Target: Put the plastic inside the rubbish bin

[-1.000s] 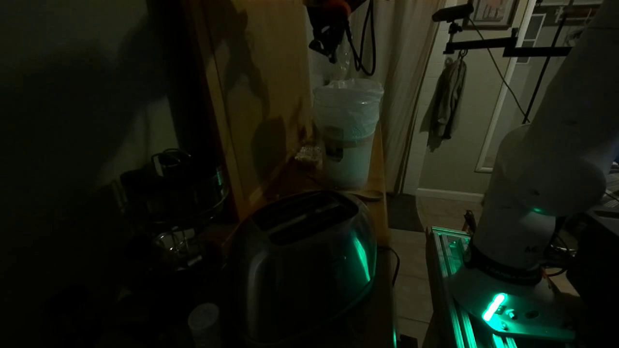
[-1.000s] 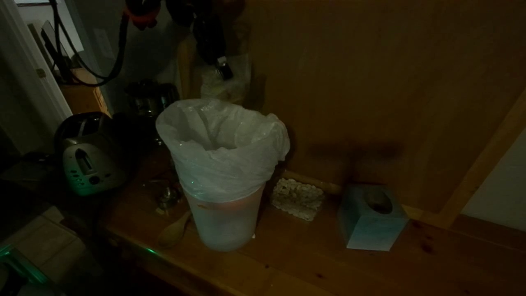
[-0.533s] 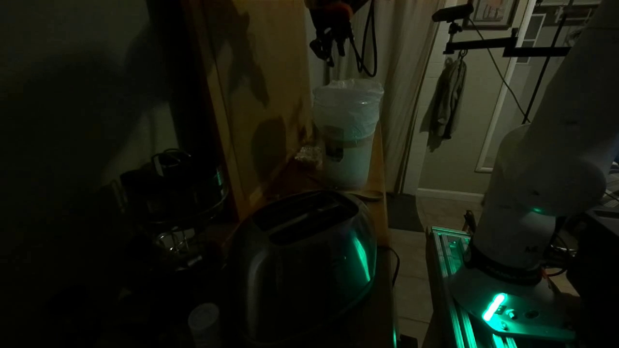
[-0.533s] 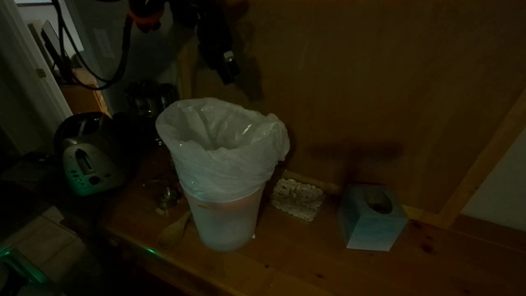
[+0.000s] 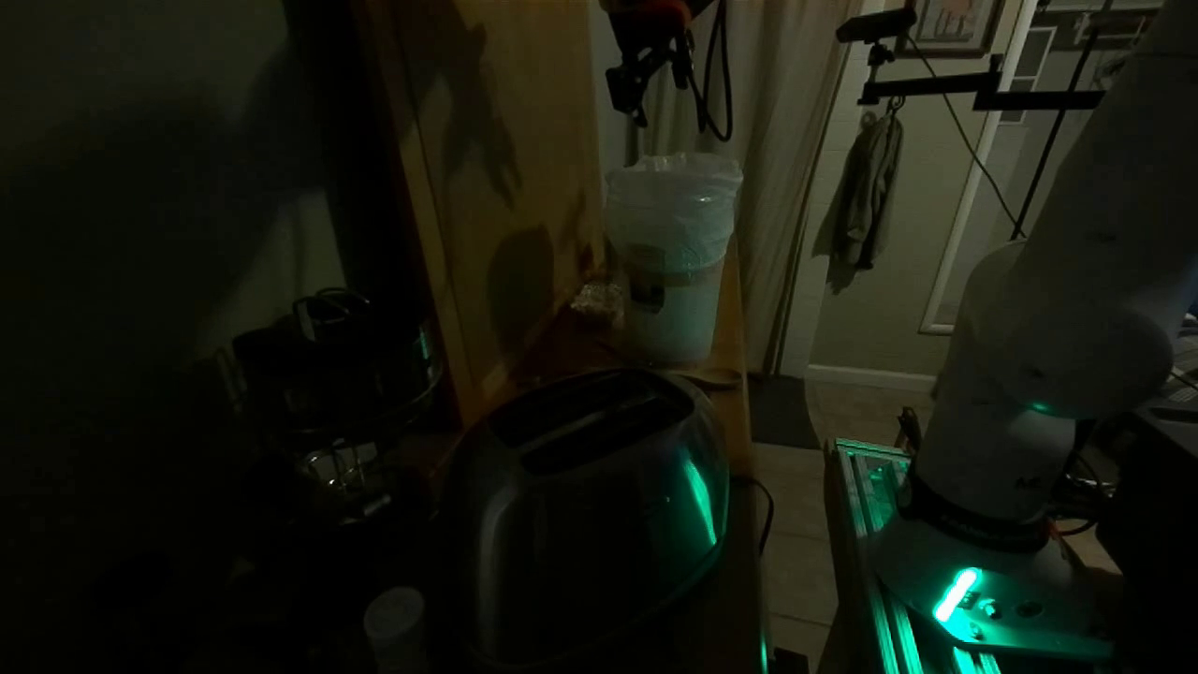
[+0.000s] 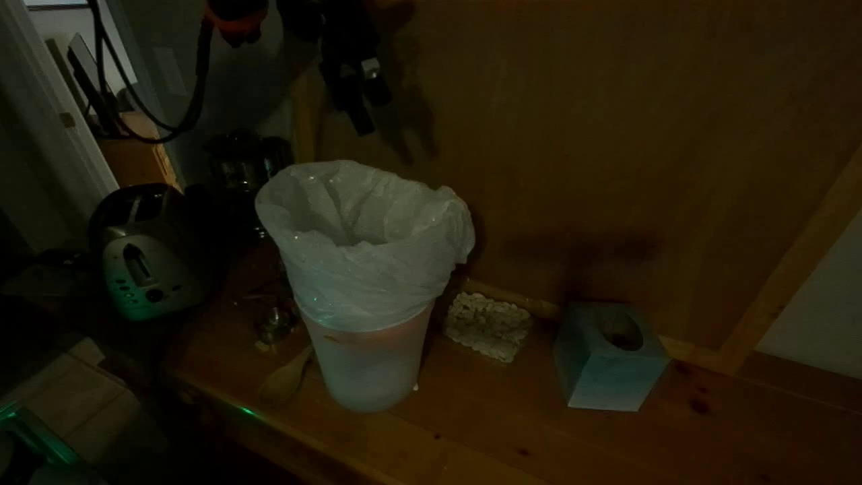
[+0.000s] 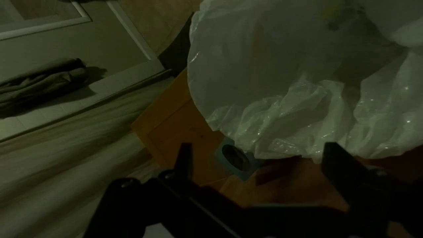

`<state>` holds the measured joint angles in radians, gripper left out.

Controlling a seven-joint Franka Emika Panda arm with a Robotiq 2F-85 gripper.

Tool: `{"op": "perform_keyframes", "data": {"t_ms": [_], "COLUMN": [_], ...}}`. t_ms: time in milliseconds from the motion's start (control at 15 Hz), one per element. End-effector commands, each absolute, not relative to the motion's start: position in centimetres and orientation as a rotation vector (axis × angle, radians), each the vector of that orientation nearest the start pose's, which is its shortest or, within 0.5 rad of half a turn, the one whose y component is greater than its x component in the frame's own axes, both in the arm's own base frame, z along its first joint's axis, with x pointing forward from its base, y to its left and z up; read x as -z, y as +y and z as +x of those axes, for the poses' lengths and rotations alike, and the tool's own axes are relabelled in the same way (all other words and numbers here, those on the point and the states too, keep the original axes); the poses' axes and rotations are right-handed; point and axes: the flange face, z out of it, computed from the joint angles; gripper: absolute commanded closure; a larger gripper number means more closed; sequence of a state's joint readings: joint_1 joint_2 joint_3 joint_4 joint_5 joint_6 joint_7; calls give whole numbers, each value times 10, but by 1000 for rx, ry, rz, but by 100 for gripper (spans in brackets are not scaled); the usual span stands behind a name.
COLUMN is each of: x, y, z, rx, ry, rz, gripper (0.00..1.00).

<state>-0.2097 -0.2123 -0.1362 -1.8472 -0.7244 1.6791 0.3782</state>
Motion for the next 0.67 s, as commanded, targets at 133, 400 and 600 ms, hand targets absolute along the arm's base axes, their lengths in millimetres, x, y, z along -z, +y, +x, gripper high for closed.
{"op": "perform_keyframes", "data": {"t_ms": [133,400,600], "x": [-691,-728,-742], "y": [-251,-257,-249], "z": [429,414,403], "rx": [-113,-71,-5], "ry": [-766,-755,-693], "rz": [2424,2619,2740], "gripper": [0,0,0]}}
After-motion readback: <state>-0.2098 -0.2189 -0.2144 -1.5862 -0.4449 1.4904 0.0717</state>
